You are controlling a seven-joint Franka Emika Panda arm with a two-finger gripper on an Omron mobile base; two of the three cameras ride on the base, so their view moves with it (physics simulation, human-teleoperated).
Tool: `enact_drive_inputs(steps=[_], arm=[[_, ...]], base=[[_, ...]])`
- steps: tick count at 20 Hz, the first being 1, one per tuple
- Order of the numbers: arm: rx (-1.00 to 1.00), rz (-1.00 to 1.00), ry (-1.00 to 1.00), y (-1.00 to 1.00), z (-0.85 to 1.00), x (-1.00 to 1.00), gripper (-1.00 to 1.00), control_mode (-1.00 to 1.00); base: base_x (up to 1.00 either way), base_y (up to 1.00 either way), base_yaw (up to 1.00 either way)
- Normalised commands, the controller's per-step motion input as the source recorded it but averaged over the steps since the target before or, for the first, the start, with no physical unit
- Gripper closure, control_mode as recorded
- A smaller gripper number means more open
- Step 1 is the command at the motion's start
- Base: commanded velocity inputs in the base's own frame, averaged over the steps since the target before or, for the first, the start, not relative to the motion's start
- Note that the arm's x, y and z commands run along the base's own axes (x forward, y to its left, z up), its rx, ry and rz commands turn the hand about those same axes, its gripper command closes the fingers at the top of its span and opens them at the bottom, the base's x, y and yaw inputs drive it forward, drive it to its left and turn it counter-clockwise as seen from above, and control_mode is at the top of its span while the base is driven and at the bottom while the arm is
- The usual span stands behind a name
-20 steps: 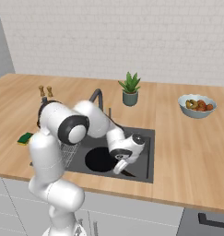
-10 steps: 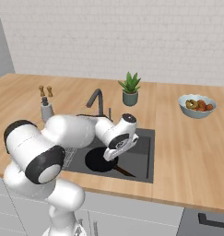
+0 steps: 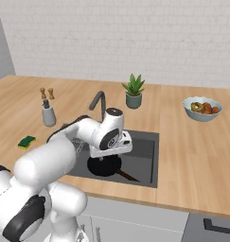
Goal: Pick the pan and sponge and place them into the sink. Then turn on the water.
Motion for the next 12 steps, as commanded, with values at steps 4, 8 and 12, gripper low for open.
enact_drive_inputs(steps=[4, 8, 12], arm=[[0.00, -0.33, 0.06, 0.72, 0.47, 0.00, -1.00, -1.00], [0.00, -0.26, 0.06, 0.94, 0.53, -0.06, -1.00, -1.00], [-0.02, -0.09, 0.10, 1.00, 0.39, -0.01, -1.00, -1.00]], base=[[0.00, 0.00, 0.00], [0.00, 0.00, 0.00], [0.00, 0.00, 0.00]])
